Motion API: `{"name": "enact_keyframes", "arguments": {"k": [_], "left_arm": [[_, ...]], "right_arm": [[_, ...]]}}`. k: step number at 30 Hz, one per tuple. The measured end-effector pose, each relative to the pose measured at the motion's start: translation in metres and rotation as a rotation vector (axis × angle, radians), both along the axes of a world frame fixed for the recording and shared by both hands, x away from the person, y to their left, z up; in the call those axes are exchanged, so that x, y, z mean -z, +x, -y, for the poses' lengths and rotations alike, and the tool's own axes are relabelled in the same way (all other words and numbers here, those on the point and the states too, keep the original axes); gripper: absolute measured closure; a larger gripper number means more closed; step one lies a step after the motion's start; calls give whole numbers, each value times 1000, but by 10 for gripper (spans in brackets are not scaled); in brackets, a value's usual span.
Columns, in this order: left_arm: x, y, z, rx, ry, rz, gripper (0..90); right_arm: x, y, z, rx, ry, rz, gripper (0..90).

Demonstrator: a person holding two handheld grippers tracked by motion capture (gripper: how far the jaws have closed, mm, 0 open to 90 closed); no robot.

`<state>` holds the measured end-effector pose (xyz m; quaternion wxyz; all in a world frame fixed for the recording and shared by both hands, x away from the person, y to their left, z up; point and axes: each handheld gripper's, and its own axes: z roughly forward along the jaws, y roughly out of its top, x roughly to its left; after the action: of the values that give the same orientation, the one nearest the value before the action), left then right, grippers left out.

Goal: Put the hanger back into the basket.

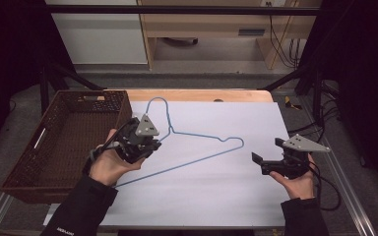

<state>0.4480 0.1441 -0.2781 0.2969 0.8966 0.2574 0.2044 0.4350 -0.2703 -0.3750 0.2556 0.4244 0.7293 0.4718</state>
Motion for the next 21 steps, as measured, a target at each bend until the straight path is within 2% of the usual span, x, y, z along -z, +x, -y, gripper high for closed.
{"name": "enact_keyframes", "arguments": {"k": [8, 21], "left_arm": [[-21, 13, -20, -67, -42, 29, 872], [-52, 19, -49, -133, -60, 87, 872]], "right_arm": [[1, 0, -1, -5, -13, 0, 30], [5, 2, -4, -13, -20, -8, 29]]}}
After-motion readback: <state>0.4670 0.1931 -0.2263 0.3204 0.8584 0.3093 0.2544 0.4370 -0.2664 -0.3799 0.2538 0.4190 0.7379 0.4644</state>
